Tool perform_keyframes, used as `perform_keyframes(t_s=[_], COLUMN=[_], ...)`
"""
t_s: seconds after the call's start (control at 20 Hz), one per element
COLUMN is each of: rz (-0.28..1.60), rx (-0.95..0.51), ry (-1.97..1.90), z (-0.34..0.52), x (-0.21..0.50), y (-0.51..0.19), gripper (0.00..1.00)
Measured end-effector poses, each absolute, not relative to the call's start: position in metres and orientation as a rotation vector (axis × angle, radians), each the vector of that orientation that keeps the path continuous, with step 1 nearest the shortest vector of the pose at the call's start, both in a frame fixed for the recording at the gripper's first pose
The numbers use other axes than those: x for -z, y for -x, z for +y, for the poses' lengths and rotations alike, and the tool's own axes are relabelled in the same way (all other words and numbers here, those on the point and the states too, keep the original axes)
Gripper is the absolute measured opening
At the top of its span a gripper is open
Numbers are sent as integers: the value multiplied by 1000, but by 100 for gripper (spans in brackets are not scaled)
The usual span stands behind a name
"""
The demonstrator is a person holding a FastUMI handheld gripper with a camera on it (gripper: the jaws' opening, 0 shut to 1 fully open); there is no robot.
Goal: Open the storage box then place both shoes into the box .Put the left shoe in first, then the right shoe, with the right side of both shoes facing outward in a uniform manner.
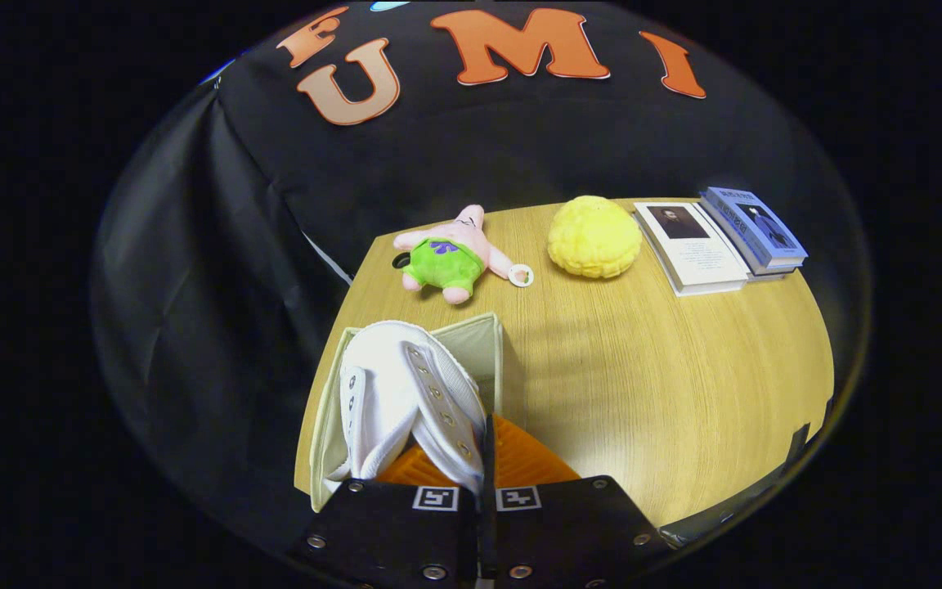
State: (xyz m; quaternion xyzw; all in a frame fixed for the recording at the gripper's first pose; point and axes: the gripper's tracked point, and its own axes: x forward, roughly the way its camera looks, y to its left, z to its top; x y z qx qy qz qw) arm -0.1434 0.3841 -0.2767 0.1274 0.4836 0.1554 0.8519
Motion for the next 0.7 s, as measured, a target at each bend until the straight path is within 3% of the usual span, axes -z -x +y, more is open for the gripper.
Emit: perform_keyframes(t_s=[0.4, 0.7], rz=[1213, 1216], rx=[-168, -102], ry=[-209, -240], z=[395, 403], x=[314, 324], y=[150, 126], gripper=[3, 3])
